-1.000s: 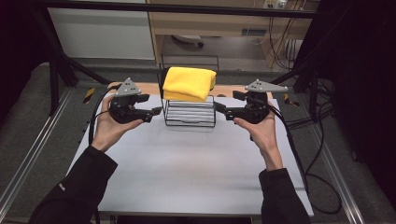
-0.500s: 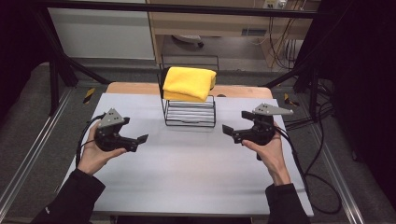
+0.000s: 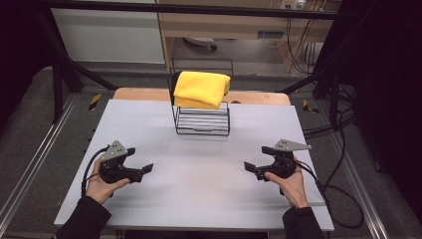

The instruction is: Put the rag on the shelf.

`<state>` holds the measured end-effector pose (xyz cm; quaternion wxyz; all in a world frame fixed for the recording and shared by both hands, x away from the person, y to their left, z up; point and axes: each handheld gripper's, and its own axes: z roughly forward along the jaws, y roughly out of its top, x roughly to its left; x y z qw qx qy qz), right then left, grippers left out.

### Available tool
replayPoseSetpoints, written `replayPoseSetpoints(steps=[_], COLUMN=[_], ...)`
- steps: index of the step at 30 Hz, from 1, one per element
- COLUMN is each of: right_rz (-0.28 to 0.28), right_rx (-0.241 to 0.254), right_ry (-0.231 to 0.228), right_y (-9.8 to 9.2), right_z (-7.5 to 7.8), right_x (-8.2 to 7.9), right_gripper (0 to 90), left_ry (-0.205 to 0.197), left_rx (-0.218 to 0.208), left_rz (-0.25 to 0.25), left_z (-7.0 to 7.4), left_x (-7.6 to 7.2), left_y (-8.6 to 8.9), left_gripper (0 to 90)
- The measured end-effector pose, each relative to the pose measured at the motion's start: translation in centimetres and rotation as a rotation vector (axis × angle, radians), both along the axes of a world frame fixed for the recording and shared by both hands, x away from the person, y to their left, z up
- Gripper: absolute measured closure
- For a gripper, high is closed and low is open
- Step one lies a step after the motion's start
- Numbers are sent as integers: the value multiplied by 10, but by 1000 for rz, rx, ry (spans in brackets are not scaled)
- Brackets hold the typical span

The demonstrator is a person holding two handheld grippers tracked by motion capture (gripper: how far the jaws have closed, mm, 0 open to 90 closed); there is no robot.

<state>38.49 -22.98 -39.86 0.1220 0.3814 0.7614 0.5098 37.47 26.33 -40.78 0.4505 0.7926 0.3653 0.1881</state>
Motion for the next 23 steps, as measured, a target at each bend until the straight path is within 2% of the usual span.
replayPoseSetpoints(steps=[5,14,17,19,23], right_rz=[-16,-32,-36,-31,-27], right_rx=[-21,-51,-68,-63,-61], right_ry=[28,67,73,62,61], right_y=[-15,-39,-41,-42,-42], right_z=[-19,-43,-46,-46,-45], right_x=[-7,-19,-22,-23,-25], right_gripper=[7,7,7,7,7], left_ry=[8,19,27,29,38], left_rx=[4,17,32,40,33], left_rz=[-11,-44,-48,-47,-42], left_z=[-8,-20,-25,-27,-29], left_x=[-6,-13,-16,-17,-17], left_y=[3,8,9,10,11], left_gripper=[80,70,69,67,67])
